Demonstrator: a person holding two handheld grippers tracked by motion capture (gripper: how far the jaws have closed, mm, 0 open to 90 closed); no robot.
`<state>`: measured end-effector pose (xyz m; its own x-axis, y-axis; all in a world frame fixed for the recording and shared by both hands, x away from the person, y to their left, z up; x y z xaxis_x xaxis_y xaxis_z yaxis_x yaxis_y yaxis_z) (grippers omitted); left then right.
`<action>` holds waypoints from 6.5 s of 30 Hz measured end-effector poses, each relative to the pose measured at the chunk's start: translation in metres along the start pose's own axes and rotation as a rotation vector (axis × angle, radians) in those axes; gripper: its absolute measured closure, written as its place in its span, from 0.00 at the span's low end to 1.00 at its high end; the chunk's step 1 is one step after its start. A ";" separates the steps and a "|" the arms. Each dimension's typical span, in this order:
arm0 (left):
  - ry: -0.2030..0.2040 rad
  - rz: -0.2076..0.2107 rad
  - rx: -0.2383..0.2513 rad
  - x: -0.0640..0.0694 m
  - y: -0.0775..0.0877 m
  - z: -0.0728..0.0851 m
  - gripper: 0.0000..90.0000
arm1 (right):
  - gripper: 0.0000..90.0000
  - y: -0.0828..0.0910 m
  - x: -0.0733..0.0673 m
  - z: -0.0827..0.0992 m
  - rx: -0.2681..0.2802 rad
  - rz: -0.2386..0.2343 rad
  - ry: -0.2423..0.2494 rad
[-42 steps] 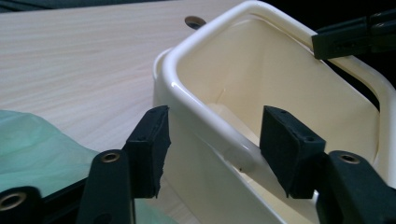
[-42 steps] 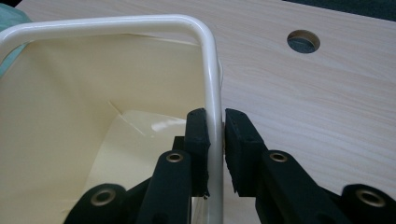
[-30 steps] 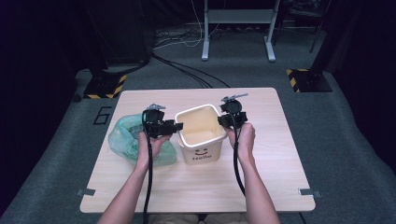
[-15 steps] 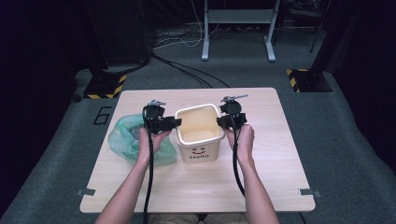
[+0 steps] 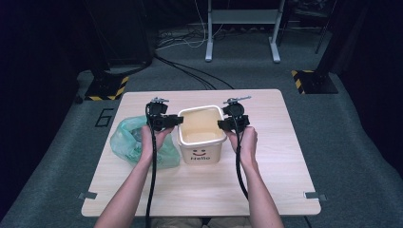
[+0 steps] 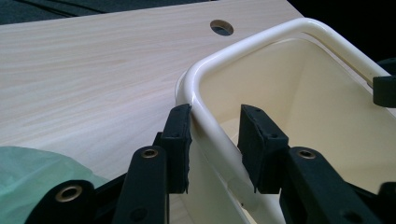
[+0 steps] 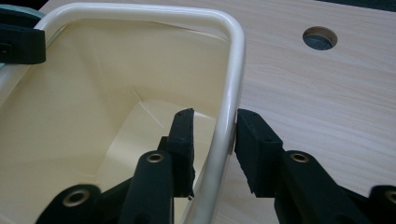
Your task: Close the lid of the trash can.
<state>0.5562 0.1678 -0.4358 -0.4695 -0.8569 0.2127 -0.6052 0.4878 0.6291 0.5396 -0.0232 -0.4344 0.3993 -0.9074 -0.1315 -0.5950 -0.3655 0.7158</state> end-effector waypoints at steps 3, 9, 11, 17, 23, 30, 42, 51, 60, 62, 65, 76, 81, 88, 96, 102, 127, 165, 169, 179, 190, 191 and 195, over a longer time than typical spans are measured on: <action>-0.001 -0.005 0.004 -0.002 0.000 -0.002 0.74 | 0.71 0.000 -0.002 0.000 -0.002 -0.005 0.000; -0.005 -0.006 -0.003 -0.003 -0.001 -0.004 0.76 | 0.67 0.001 -0.006 0.000 0.004 -0.012 0.003; -0.007 -0.007 -0.006 -0.003 -0.002 -0.005 0.77 | 0.66 0.002 -0.007 -0.001 0.012 -0.012 0.003; -0.008 -0.008 -0.011 -0.004 -0.005 -0.006 0.78 | 0.70 -0.004 -0.004 0.000 -0.002 -0.011 -0.015; -0.012 -0.023 -0.018 -0.010 -0.005 -0.010 0.79 | 0.74 -0.009 -0.002 -0.004 0.013 -0.032 -0.031; -0.002 -0.020 -0.042 -0.012 -0.009 -0.007 0.75 | 0.73 -0.018 -0.002 -0.002 -0.005 -0.044 -0.057; -0.010 -0.023 -0.096 -0.013 -0.015 -0.004 0.70 | 0.72 -0.024 -0.001 -0.001 -0.032 -0.089 -0.090; 0.003 -0.026 -0.093 -0.015 -0.012 -0.007 0.72 | 0.72 -0.017 -0.005 -0.009 -0.024 -0.058 -0.074; -0.004 -0.038 -0.115 -0.018 -0.012 -0.009 0.74 | 0.74 -0.026 -0.005 -0.005 -0.079 -0.083 -0.102; -0.013 -0.047 -0.117 -0.018 -0.012 -0.009 0.74 | 0.74 -0.027 -0.005 -0.005 -0.066 -0.099 -0.119; -0.020 -0.059 -0.117 -0.018 -0.012 -0.011 0.75 | 0.73 -0.027 -0.005 -0.005 -0.071 -0.091 -0.115; 0.030 -0.014 -0.136 -0.028 -0.022 -0.005 0.76 | 0.70 -0.033 -0.007 -0.004 -0.093 -0.092 -0.098; 0.008 -0.020 -0.125 -0.028 -0.021 -0.004 0.76 | 0.70 -0.037 -0.005 -0.003 -0.077 -0.123 -0.104; -0.008 -0.014 -0.117 -0.025 -0.023 -0.004 0.74 | 0.70 -0.039 0.001 -0.004 -0.051 -0.139 -0.095; -0.012 -0.011 -0.109 -0.023 -0.027 -0.006 0.73 | 0.70 -0.046 0.006 -0.007 -0.045 -0.107 -0.060; -0.037 -0.036 -0.085 -0.021 -0.024 -0.008 0.73 | 0.65 -0.049 0.009 -0.009 -0.040 -0.126 -0.054; -0.124 0.040 -0.051 -0.007 0.016 0.016 0.02 | 0.00 -0.005 0.002 0.000 0.069 -0.107 0.106; -0.316 0.099 0.034 0.040 0.056 0.110 0.00 | 0.00 0.049 -0.004 0.088 0.159 -0.020 0.226; -0.317 0.123 0.042 0.043 0.056 0.122 0.00 | 0.00 0.048 0.000 0.100 0.151 -0.003 0.227; -0.333 0.146 0.004 0.047 0.043 0.155 0.00 | 0.00 0.042 0.015 0.131 0.135 0.030 0.192; -0.336 0.145 -0.038 0.039 0.031 0.184 0.00 | 0.00 0.028 0.030 0.160 0.100 0.065 0.153; -0.335 0.142 -0.046 0.037 0.031 0.187 0.00 | 0.00 0.027 0.032 0.161 0.099 0.071 0.148; -0.333 0.135 -0.056 0.032 0.029 0.197 0.00 | 0.00 0.025 0.040 0.168 0.087 0.093 0.136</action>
<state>0.3968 0.1874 -0.5581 -0.7320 -0.6796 0.0470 -0.4918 0.5749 0.6539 0.4229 -0.1032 -0.5371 0.4269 -0.9037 0.0313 -0.6894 -0.3029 0.6580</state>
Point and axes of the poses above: each handheld gripper's, and its own axes: y roughly backward along the jaws, z roughly out of its underside, x roughly to its right, the point moved 9 cm from there along -y, roughly forward along the jaws, and after that the axes turned 1 degree about -z, right-handed, at the moved point
